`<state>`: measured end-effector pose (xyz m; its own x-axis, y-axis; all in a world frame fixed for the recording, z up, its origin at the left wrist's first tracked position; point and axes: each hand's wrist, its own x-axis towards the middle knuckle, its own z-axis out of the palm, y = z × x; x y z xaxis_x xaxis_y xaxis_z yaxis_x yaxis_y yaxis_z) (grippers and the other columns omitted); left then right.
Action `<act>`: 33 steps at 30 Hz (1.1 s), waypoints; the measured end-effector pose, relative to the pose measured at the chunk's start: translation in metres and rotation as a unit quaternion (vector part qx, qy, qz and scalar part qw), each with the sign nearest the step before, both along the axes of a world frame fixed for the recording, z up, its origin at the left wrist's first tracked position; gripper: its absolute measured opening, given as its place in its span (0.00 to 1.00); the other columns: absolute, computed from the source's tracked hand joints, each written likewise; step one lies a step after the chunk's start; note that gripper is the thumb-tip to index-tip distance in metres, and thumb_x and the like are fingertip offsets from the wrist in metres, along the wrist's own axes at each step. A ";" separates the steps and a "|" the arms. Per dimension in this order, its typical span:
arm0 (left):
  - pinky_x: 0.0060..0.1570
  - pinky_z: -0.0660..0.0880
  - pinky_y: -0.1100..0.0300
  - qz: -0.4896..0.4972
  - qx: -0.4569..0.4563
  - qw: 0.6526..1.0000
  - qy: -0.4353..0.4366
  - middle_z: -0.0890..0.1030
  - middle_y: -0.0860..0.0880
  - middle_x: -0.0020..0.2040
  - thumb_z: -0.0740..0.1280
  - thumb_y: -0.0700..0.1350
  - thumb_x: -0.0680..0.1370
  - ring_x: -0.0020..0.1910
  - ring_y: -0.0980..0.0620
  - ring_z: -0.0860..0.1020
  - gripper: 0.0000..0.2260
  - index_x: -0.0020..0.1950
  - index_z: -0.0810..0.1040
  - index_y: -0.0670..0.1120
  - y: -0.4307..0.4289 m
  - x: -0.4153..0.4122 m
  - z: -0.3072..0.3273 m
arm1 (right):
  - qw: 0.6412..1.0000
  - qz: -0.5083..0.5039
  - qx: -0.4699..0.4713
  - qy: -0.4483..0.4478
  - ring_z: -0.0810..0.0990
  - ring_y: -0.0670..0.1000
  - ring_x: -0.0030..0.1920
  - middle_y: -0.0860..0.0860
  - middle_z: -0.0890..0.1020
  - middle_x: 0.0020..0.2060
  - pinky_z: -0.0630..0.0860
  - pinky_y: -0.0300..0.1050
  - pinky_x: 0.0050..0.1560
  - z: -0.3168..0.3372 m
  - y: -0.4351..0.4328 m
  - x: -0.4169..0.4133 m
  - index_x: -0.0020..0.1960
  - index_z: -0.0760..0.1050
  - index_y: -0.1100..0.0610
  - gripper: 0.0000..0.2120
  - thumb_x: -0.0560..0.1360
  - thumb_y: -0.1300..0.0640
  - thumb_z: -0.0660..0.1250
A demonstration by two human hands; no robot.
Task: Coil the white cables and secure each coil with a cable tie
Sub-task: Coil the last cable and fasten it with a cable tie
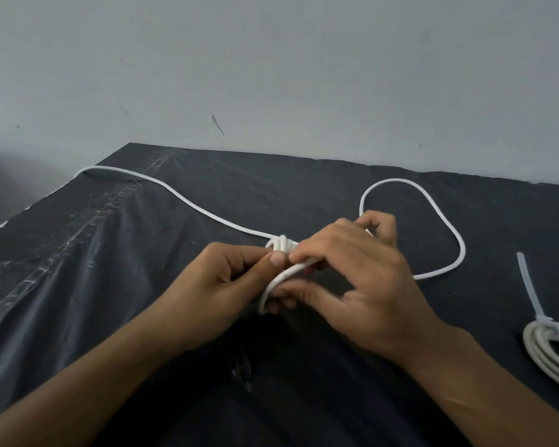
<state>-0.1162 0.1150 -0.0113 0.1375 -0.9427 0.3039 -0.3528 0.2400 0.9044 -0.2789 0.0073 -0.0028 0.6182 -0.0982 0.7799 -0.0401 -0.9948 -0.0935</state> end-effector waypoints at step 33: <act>0.45 0.77 0.63 0.098 -0.145 0.890 0.421 0.75 0.51 0.33 0.62 0.49 0.78 0.34 0.56 0.73 0.15 0.49 0.80 0.37 -0.009 0.034 0.006 | 0.977 -0.010 0.057 0.205 0.77 0.49 0.41 0.48 0.78 0.42 0.75 0.49 0.45 -0.004 -0.011 -0.008 0.57 0.79 0.56 0.09 0.79 0.57 0.64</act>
<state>-0.0823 0.1057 -0.0049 0.5846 -0.7746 0.2415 0.3599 0.5143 0.7784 -0.2865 -0.0037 -0.0069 0.8730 -0.1860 0.4508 -0.1171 -0.9773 -0.1765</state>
